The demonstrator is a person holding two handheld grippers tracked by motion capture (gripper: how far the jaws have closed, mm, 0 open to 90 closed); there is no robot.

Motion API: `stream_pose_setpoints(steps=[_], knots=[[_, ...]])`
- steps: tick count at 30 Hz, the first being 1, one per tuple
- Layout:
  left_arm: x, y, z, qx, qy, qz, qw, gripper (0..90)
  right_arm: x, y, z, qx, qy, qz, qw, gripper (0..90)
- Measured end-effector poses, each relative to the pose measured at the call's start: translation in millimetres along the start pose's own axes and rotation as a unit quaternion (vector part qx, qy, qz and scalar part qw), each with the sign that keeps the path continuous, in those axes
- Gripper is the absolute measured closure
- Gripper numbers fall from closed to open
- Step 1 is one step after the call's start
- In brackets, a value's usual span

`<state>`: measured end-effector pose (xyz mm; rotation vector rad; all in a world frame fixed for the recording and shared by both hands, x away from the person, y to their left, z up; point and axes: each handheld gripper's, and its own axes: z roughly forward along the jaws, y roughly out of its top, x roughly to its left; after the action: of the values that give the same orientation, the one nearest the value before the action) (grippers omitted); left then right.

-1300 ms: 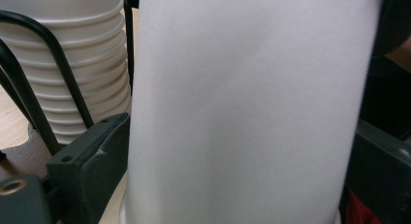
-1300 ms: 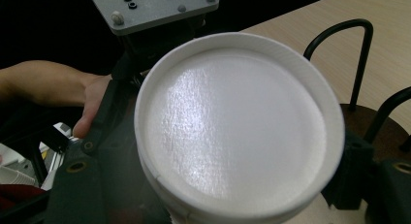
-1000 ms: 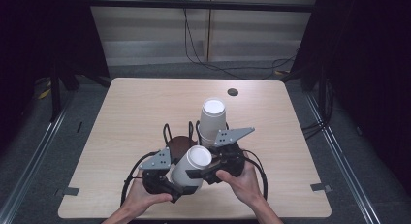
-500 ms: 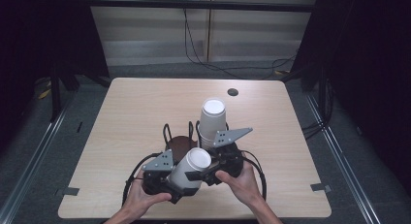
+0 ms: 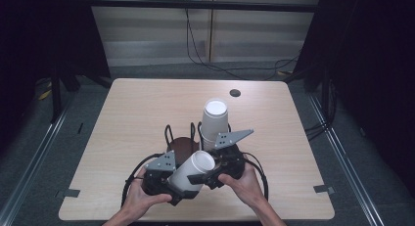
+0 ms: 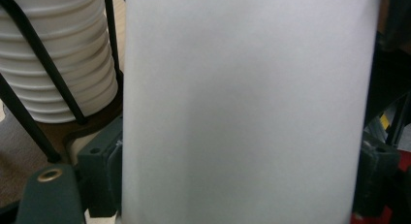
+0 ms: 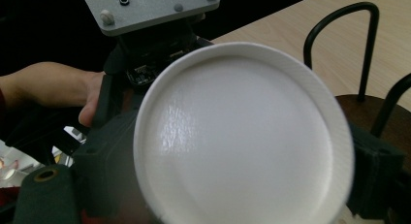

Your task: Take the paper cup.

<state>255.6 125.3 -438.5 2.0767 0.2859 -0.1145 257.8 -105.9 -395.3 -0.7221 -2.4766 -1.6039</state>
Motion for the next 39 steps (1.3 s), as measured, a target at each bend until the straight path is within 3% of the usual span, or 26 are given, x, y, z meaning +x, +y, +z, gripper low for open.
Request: stream_pose_setpoints(steps=[8,15,18,22,29,32,39], knots=[[4.1,1.5,-10.3,0.009,-0.004,-0.007,0.9999,16.2,0.8,0.5,-8.0,-0.008,-0.003,-0.009,0.9999,13.6],[9.0,1.7,-14.2,0.038,0.016,-0.017,0.9990,16.2,-1.2,0.1,-11.9,-0.007,0.002,-0.004,1.0000,13.5],[9.5,2.3,-12.7,0.055,0.020,-0.016,0.9982,16.2,-3.1,-0.4,-12.1,0.002,-0.003,-0.004,1.0000,13.6],[10.2,2.8,-14.0,0.065,0.029,-0.024,0.9972,16.5,-3.7,-1.6,-12.5,0.012,-0.008,-0.009,0.9999,13.4],[13.1,5.5,-20.6,0.080,0.031,-0.020,0.9961,16.5,-7.6,-4.8,-12.4,0.035,-0.014,-0.014,0.9992,13.6],[15.6,5.5,-22.5,0.076,0.023,-0.036,0.9962,16.5,-8.6,-5.6,-12.8,0.049,-0.019,-0.021,0.9984,13.8],[11.5,14.1,-25.0,0.100,0.038,-0.019,0.9941,16.5,-8.4,-7.1,-9.3,0.084,-0.021,-0.035,0.9956,13.8]])
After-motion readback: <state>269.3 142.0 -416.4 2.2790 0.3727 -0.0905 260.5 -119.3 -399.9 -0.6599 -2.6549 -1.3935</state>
